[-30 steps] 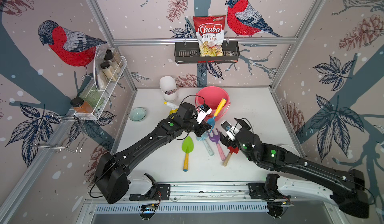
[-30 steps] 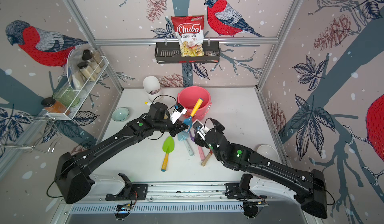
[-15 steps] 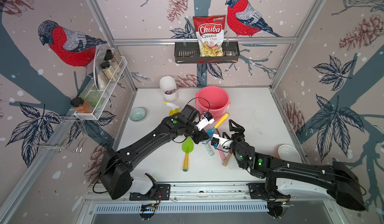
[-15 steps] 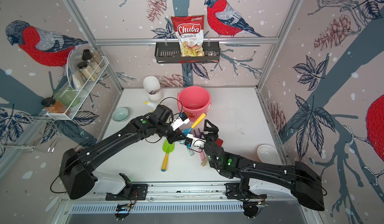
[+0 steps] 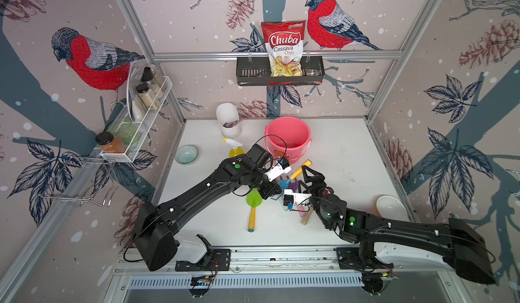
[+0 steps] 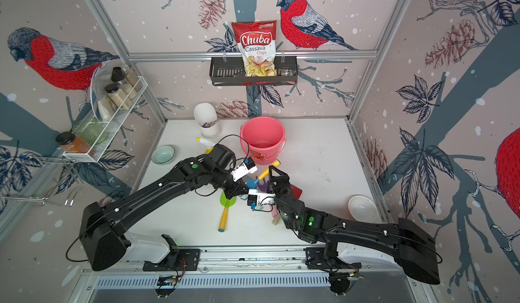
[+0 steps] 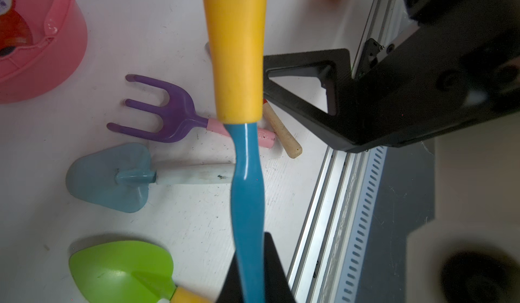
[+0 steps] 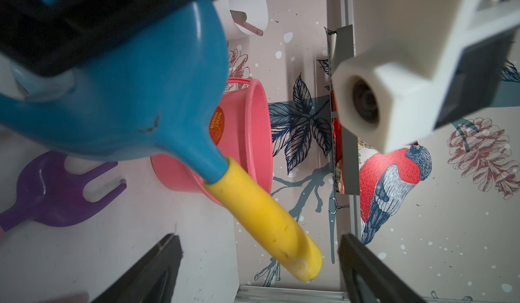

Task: Organize the gardening tools
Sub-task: Pick up the gardening tool from the center of the board.

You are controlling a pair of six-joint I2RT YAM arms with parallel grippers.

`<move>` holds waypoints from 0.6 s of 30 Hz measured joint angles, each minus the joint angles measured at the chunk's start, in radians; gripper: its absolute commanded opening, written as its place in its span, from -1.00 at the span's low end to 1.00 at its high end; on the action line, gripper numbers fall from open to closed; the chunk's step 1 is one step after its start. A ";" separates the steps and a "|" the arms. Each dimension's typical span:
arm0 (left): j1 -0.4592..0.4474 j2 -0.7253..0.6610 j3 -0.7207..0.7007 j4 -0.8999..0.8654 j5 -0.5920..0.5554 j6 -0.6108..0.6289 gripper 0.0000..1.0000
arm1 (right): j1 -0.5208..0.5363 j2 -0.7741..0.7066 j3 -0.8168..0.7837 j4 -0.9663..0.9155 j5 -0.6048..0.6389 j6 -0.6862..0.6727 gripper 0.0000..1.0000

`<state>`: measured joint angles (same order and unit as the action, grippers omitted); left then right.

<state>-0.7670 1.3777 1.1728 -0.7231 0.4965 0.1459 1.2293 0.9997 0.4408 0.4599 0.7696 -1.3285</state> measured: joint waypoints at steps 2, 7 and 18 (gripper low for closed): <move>-0.007 -0.006 -0.004 -0.003 -0.002 0.008 -1.00 | -0.001 0.005 0.001 -0.014 -0.019 0.000 0.63; -0.020 -0.020 -0.010 -0.028 -0.010 0.016 -1.00 | -0.009 0.025 0.005 -0.032 -0.049 -0.001 0.47; -0.042 -0.017 -0.015 -0.060 -0.055 0.018 -1.00 | -0.021 0.032 0.008 -0.035 -0.080 -0.016 -0.05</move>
<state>-0.8085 1.3609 1.1576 -0.7834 0.4416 0.1642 1.2087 1.0317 0.4484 0.4252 0.6895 -1.3441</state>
